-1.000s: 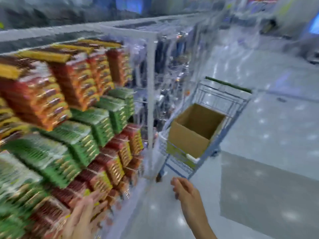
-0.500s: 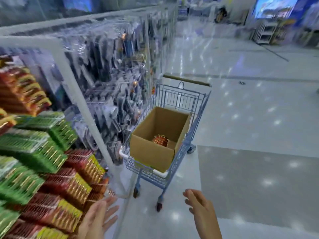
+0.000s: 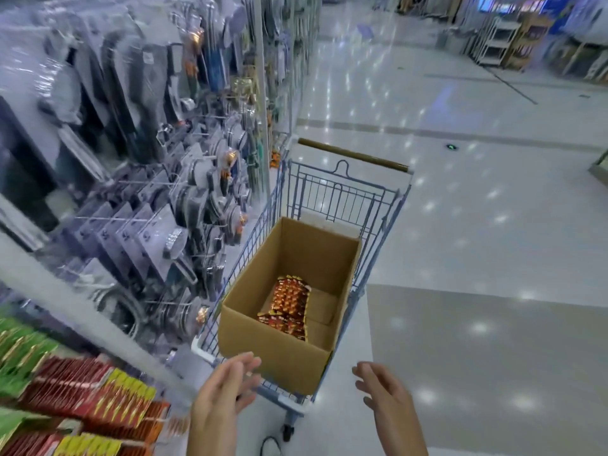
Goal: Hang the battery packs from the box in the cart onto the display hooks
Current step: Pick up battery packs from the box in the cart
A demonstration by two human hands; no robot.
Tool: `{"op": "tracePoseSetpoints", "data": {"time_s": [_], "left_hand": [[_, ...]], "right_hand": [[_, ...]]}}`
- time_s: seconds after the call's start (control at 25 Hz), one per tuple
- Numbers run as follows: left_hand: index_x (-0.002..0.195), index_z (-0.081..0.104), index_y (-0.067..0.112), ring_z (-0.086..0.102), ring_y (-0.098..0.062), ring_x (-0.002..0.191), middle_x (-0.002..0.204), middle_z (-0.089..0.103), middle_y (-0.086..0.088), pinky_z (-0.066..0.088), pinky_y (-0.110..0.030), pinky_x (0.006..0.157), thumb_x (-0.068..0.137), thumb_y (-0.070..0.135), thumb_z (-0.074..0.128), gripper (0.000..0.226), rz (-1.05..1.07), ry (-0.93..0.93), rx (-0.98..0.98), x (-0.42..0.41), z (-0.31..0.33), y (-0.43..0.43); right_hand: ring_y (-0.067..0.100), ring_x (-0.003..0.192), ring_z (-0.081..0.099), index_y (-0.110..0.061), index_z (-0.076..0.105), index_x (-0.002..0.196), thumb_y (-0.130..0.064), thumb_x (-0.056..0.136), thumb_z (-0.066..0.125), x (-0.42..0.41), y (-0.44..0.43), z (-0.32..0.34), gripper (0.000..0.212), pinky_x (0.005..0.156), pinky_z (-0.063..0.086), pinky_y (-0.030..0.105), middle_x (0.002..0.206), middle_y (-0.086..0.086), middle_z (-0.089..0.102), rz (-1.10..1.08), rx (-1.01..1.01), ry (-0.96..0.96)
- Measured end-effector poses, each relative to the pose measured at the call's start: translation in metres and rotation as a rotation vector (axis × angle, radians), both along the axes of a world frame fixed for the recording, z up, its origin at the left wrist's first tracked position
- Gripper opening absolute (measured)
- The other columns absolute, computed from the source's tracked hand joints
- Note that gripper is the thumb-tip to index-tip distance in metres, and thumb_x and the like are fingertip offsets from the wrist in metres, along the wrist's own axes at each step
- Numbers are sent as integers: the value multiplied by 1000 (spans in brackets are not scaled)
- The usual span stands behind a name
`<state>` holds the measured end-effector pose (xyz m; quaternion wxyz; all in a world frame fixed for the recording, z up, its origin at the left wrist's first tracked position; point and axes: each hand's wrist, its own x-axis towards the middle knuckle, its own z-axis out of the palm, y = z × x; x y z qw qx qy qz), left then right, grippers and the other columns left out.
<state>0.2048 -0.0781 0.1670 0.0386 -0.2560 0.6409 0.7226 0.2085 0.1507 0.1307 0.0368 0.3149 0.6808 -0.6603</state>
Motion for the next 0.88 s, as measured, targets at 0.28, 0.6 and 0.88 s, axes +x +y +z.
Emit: {"op": "tracePoseSetpoints", "data": {"time_s": [0.28,0.6,0.88], "left_hand": [[116,73,17,74,-19,102,110,78,2,57,-42,92,107,26,49,28,-128,-4,-43,-130,-19,12],[111,75,23,74,-16,98,104,79,6,58,-34,84,107,27,53,23,-80,-216,-170,-233,-83,57],[129,69,14,65,-10,111,120,72,1,46,-21,98,103,22,61,28,-298,-365,-524,-383,-236,110]], "right_hand": [[14,97,69,-22,74,95,-31,101,61,-104,-2,3,17,82,50,33,87,-13,76,57,46,-93],[8,104,65,-26,70,104,-37,104,56,-241,29,-40,18,84,48,23,105,-9,72,229,-19,-273],[11,104,63,-28,69,100,-36,102,59,-334,33,-96,13,88,49,27,103,-7,70,244,-13,-406]]}}
